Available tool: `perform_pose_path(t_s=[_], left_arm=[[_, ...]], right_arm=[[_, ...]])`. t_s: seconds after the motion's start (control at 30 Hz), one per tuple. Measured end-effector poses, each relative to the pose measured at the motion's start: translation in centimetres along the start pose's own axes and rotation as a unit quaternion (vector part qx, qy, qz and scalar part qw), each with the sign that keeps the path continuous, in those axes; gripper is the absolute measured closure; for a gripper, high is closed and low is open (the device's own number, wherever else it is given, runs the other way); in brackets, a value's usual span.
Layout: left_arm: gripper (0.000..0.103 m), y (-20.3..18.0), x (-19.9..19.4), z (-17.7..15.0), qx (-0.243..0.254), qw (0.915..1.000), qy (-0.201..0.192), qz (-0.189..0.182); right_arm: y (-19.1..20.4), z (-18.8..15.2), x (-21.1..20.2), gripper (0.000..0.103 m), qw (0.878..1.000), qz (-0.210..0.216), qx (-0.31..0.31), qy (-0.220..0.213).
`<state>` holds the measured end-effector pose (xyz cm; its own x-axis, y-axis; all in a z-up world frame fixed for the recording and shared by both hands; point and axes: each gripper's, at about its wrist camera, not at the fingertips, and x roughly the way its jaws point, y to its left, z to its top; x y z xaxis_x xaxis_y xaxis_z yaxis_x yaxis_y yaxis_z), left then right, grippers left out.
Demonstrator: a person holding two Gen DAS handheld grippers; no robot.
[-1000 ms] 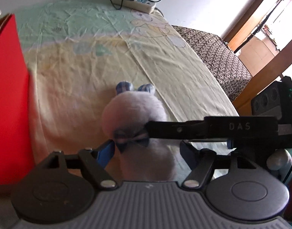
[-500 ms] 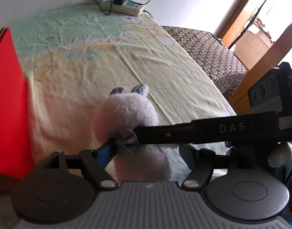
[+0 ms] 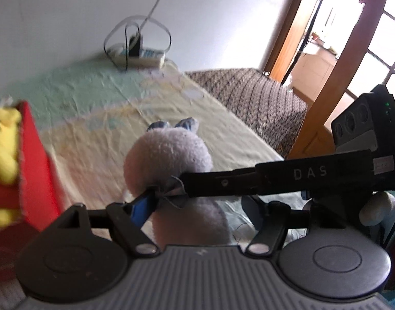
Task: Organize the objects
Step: 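Lift the white bunny with the right gripper and carry it over the box, then lower the white bunny into the red box beside the tiger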
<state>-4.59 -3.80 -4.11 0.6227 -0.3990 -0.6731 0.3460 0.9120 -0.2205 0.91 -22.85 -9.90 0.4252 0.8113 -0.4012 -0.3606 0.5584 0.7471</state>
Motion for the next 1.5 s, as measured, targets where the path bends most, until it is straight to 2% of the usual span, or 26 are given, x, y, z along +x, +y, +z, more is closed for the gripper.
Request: perform_pose_path(t_s=[0.2,0.43,0.67,0.8,1.03,1.3,1.5], left_arm=[[0.032,2.4,-5.9,-0.3,0.017,0.9984,-0.052,0.013],[0.032,6.3,-11.8,-0.9,0.024,0.9936,-0.102,0.040],[0.032,10.5,-15.1,-1.6,0.029,0.9888,-0.126,0.076],[0.032,13.1,-15.6,-2.1,0.023,0.9873,-0.121,0.100],[0.032,17.3,-13.8,-2.4,0.003,0.9888,-0.088,0.121],[0.032,19.4,-11.3,-2.9,0.001,0.9902,-0.062,0.125],[0.032,20.7,-9.3,-2.7,-0.001,0.9910,-0.043,0.126]], right_arm=[[5.3,-0.4,1.6,0.066,0.998,0.027,-0.045,-0.026],[10.6,-0.7,5.5,0.066,0.994,0.065,-0.081,-0.045],[13.7,-0.9,10.5,0.066,0.988,0.091,-0.115,-0.040],[14.7,-1.1,13.4,0.066,0.986,0.093,-0.133,-0.028],[15.1,-1.8,17.3,0.066,0.987,0.073,-0.140,0.001],[13.4,-1.7,18.4,0.067,0.992,0.073,-0.098,0.012],[13.3,-1.8,19.5,0.069,0.992,0.050,-0.110,0.025]])
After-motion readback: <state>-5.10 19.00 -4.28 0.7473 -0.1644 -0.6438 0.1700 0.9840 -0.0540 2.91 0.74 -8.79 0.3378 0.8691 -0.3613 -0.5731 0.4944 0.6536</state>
